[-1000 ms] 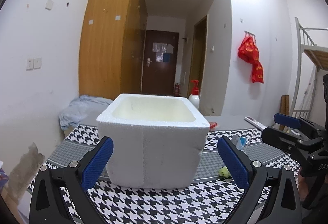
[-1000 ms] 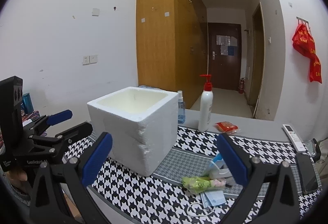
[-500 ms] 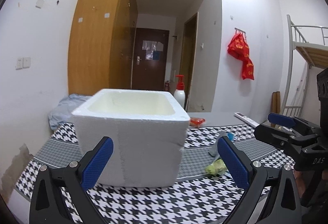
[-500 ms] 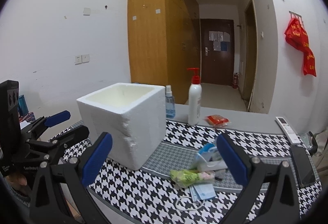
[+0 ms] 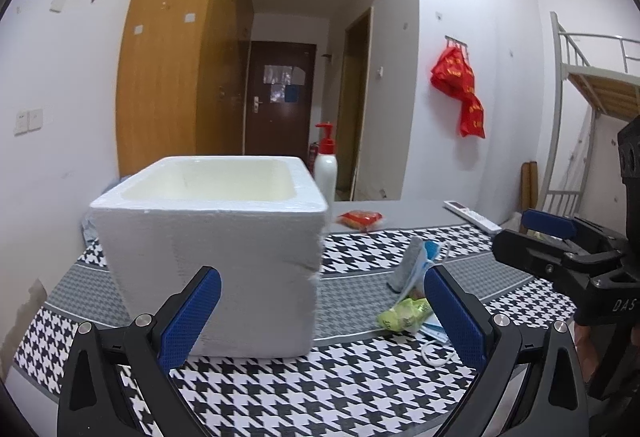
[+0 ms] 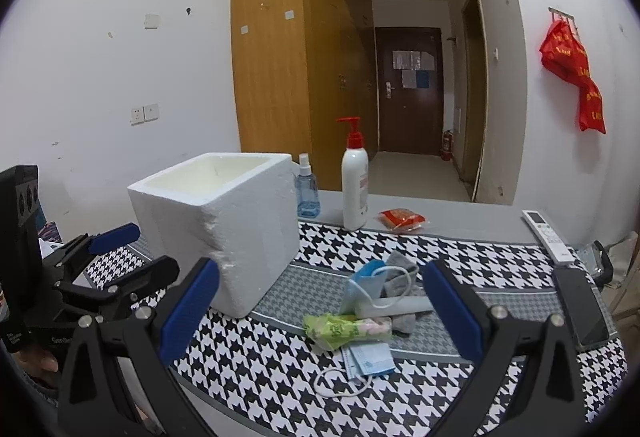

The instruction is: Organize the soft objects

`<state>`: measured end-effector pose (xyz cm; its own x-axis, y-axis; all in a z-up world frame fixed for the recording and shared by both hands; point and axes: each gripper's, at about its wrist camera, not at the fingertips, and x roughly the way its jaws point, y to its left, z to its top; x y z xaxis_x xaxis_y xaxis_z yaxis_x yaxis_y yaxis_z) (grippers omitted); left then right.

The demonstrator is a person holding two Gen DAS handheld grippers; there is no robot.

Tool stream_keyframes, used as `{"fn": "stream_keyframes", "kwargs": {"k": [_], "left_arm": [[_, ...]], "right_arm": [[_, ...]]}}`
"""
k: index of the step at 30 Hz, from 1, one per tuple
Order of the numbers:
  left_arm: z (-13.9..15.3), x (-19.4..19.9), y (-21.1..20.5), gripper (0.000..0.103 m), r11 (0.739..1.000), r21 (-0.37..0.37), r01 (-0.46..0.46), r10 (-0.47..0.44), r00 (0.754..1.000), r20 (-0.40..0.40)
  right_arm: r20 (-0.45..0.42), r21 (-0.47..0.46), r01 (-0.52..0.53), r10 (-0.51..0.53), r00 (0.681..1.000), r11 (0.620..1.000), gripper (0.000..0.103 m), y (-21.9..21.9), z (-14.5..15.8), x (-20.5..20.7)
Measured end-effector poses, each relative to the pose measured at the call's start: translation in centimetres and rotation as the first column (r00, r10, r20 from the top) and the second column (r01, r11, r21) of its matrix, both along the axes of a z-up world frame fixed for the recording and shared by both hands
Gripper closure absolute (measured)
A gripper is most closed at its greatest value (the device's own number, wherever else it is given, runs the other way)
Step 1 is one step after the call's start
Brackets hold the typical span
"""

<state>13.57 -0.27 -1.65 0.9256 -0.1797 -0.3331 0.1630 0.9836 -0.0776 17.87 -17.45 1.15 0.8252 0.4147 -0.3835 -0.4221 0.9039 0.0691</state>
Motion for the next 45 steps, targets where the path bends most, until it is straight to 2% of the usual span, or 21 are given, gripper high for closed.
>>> {"fn": "stream_keyframes", "kwargs": {"k": [19,25,45], "left_arm": [[-1.1,2.0,-4.2,0.001,0.992,0.057,0.113,-0.109,0.992,-0.058],[-1.4,2.8,-5.3,0.001,0.988,0.052,0.145,-0.14,0.987,-0.083],[-2.7,5.0,-8.0,0.001,0.98,0.075,0.185,-0.169,0.97,-0.174]], "right_arm": [[-0.04,0.012,0.104,-0.104,0.994,0.995,0.0,-4.4,-1.4,0.7],[-0.054,0.005,0.131,-0.131,0.99,0.991,0.0,-5.5,-1.8,0.6],[-0.109,0.018,0.15,-0.148,0.983,0.988,0.0,-7.5,-3.5,1.5]]}}
